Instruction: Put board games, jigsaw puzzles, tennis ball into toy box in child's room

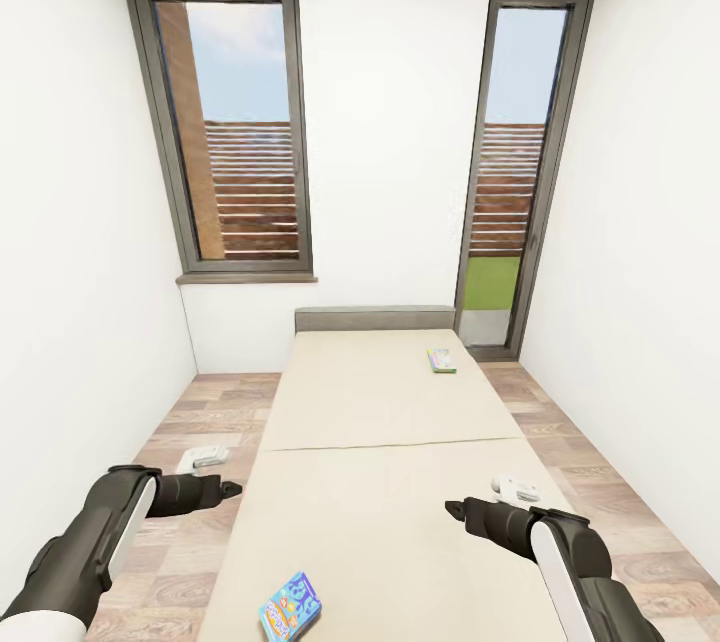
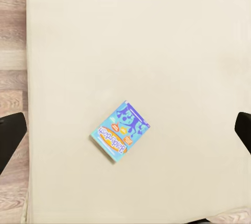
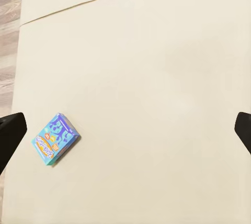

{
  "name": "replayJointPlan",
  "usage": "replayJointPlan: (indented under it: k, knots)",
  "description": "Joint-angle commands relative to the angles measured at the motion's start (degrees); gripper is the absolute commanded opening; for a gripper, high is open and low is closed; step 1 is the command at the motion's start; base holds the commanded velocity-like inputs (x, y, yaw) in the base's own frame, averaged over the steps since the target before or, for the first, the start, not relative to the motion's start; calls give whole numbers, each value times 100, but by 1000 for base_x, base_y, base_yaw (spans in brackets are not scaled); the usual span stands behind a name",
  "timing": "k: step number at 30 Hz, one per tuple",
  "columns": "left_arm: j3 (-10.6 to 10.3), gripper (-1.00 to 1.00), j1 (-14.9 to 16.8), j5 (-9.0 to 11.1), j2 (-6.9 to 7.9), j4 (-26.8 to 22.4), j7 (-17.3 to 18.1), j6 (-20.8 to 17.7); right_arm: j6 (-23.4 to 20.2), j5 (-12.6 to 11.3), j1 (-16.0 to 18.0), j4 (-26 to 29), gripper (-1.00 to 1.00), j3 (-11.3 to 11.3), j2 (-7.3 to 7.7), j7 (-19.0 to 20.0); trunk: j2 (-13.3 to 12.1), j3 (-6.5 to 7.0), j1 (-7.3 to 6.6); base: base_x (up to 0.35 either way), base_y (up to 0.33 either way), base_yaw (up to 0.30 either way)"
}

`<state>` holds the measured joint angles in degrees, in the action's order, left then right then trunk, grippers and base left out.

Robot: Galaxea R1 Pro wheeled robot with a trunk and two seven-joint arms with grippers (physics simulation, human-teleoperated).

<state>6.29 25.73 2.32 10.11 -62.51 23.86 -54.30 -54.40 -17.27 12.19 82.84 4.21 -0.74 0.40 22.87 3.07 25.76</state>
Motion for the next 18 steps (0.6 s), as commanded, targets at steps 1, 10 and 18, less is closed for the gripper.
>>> replayJointPlan:
  k: [1, 10, 18]
  knots:
    - [6, 100, 2, 13, -37, 13, 2, -23, -27, -9, 2, 4, 100, 13, -5, 7, 5, -3, 2, 0, 0, 0]
    - [4, 100, 49, -14, -331, 510, -196, 311, -42, -9, 2, 48, 100, 10, -5, 21, 5, -3, 2, 0, 0, 0]
    - [11, 100, 110, -11, -983, 1187, -1345, 890, -111, -13, 2, 88, 100, 4, -5, 33, 5, -37, 2, 0, 0, 0]
